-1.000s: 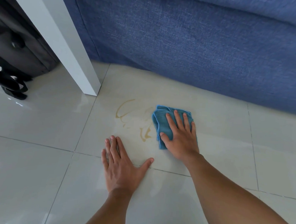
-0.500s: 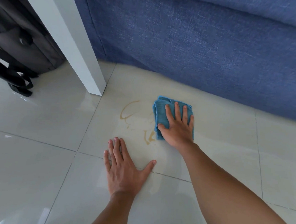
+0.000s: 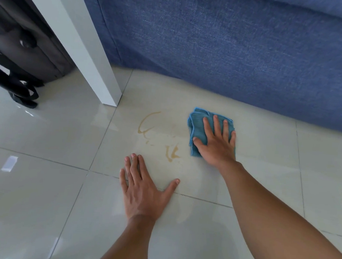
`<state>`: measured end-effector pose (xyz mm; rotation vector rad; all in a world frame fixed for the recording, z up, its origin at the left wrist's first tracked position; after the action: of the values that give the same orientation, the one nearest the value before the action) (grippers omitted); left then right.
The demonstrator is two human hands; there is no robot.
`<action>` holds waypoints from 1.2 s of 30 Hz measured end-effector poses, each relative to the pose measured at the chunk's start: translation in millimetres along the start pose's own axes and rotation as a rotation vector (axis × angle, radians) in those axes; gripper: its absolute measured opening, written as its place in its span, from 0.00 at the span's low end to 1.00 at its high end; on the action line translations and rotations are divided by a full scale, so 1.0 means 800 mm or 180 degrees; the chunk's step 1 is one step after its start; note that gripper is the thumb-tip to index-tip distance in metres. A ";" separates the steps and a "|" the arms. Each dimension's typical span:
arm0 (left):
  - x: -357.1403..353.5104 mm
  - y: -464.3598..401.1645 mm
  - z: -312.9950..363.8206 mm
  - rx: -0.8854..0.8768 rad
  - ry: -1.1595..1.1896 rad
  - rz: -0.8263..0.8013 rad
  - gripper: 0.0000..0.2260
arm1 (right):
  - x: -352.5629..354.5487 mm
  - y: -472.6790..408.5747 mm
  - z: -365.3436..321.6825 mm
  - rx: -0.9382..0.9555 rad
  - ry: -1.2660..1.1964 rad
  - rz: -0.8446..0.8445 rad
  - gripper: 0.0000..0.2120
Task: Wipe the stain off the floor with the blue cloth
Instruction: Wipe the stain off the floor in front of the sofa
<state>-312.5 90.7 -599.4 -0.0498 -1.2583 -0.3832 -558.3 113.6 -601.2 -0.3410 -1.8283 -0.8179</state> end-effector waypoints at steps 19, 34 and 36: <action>-0.004 -0.001 -0.001 -0.0026 0.0020 0.0058 0.56 | 0.014 -0.066 -0.070 0.0801 0.0170 0.0069 0.35; -0.004 -0.004 -0.002 -0.0041 -0.0082 0.0002 0.56 | 0.020 -0.100 -0.143 0.1461 0.0209 -0.0428 0.36; -0.004 -0.004 -0.001 -0.0040 -0.0079 -0.0015 0.56 | 0.017 -0.100 -0.150 0.1545 0.0177 -0.0452 0.38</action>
<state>-313.7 88.4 -603.4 -0.0624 -1.2808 -0.3955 -525.2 -27.3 -593.4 0.1225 -1.9433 -0.4479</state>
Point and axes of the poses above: each hand's wrist, its own y-axis away from the middle knuckle, its own x-axis out of the back of the hand, z = x × y, the point moved 3 cm from there along -y, towards the middle knuckle, and after that the axes turned 3 degrees about x, right-handed, at the moved point
